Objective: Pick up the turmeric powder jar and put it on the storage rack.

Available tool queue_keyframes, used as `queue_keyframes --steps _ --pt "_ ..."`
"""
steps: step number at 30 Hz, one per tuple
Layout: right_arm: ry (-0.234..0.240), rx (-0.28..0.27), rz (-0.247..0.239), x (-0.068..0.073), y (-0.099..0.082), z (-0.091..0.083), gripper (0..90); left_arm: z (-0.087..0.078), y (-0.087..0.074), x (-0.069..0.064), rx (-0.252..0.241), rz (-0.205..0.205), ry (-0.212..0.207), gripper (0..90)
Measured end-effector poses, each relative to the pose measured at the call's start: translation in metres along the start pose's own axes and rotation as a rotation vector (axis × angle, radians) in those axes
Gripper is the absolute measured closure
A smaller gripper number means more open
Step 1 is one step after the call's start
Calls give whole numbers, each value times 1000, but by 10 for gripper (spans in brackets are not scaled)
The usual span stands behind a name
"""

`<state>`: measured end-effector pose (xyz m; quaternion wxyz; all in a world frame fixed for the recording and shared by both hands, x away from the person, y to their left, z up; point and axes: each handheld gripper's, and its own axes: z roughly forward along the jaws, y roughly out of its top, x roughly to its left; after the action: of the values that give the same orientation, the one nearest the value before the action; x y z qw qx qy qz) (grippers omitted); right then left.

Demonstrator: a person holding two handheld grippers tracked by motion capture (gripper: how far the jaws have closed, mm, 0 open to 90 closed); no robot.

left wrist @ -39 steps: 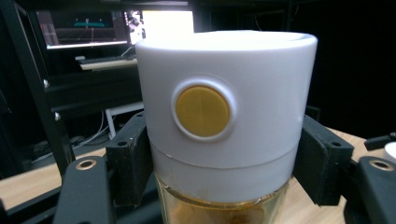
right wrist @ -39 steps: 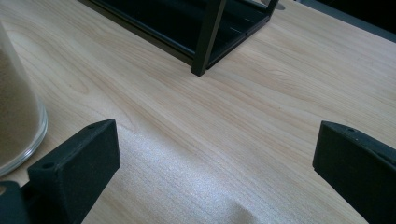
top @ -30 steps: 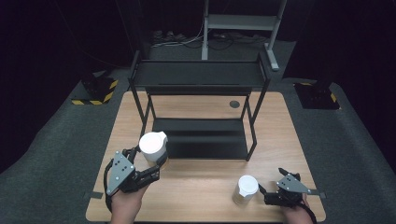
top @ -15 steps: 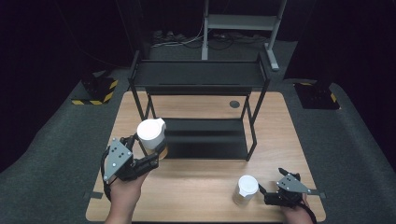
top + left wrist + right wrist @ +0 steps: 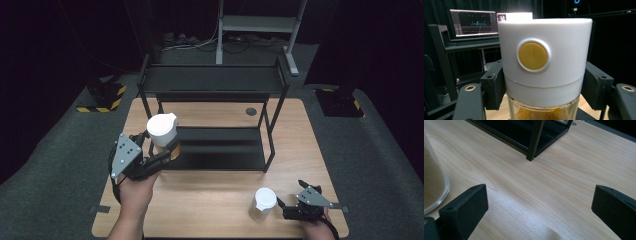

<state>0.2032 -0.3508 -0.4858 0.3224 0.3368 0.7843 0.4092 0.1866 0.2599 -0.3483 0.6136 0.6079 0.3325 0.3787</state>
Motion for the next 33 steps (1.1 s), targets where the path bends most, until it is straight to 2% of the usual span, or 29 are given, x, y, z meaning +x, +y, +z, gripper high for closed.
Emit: queue_keyframes --steps 17,33 --pt "0 -1 -3 0 0 0 0 18 25 7 -31 2 16 306" --pt "-1 -3 -13 2 0 0 0 37 45 7 -61 4 26 306"
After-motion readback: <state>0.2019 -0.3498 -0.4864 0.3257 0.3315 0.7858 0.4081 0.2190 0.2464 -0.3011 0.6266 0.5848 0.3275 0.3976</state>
